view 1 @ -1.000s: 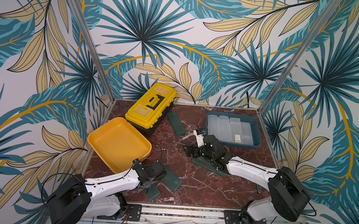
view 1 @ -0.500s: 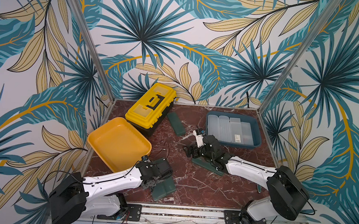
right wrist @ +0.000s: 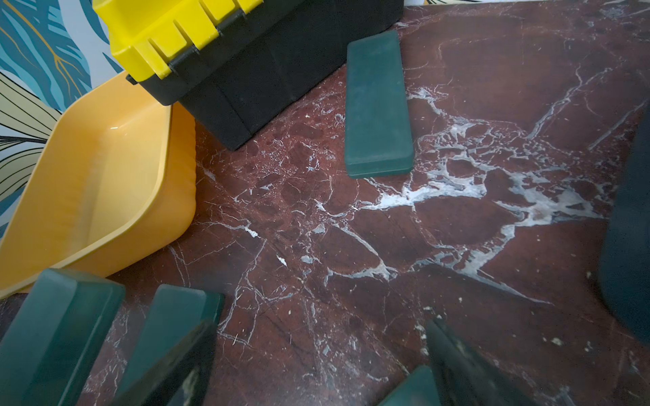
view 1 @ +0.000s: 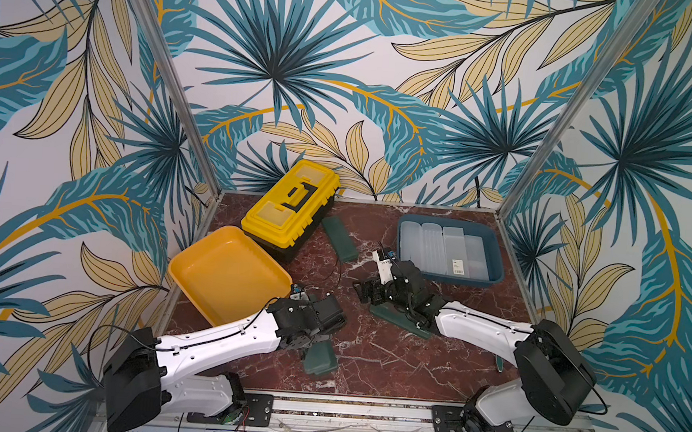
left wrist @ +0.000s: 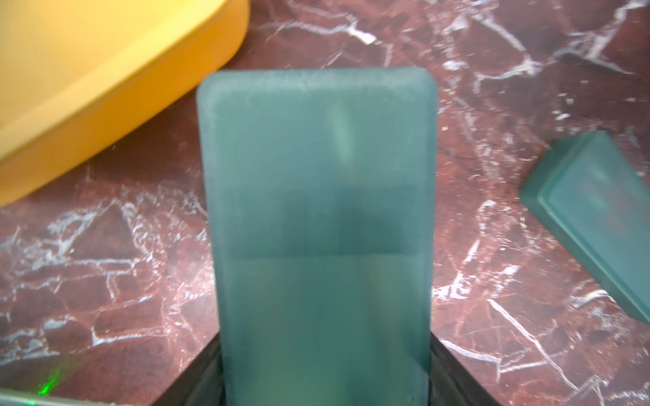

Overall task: Place the pencil cases by color into the storage box
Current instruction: Pick up the pencil case from the center of the board.

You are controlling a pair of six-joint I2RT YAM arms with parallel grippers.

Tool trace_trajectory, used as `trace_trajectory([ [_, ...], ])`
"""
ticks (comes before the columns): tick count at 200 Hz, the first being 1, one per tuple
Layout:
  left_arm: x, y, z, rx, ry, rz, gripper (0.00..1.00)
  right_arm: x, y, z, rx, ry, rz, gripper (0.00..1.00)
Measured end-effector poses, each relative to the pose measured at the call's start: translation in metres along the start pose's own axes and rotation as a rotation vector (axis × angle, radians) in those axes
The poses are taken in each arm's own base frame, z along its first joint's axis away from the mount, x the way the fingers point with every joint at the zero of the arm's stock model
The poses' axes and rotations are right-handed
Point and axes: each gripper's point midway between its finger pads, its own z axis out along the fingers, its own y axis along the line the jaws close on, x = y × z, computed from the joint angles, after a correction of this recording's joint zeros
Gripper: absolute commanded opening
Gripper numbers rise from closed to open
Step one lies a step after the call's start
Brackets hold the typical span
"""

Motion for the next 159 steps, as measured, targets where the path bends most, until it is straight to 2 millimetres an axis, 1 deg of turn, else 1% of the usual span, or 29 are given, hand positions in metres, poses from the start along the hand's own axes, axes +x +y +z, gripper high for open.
trace_trajectory([
  [38, -0.021, -0.014, -0.014, 0.017, -0.078, 0.099, 0.58, -0.001, 0.0, -0.001, 0.002, -0.003, 0.0, 0.93],
  [59, -0.038, -0.017, -0.022, 0.027, -0.12, 0.133, 0.58, -0.002, -0.001, -0.001, 0.005, -0.006, 0.0, 0.93],
  [71, -0.051, -0.014, -0.025, 0.02, -0.143, 0.134, 0.58, -0.002, -0.001, -0.001, 0.005, -0.007, 0.0, 0.93],
  [109, -0.092, 0.017, -0.029, -0.037, -0.201, 0.117, 0.61, -0.004, -0.001, -0.002, 0.006, -0.012, 0.0, 0.93],
  [140, -0.128, 0.056, -0.032, -0.118, -0.244, 0.056, 0.62, -0.006, -0.001, -0.004, 0.008, -0.02, 0.0, 0.93],
  [159, -0.144, 0.081, -0.03, -0.175, -0.252, 0.016, 0.62, -0.007, 0.0, -0.005, 0.007, -0.023, 0.0, 0.93],
])
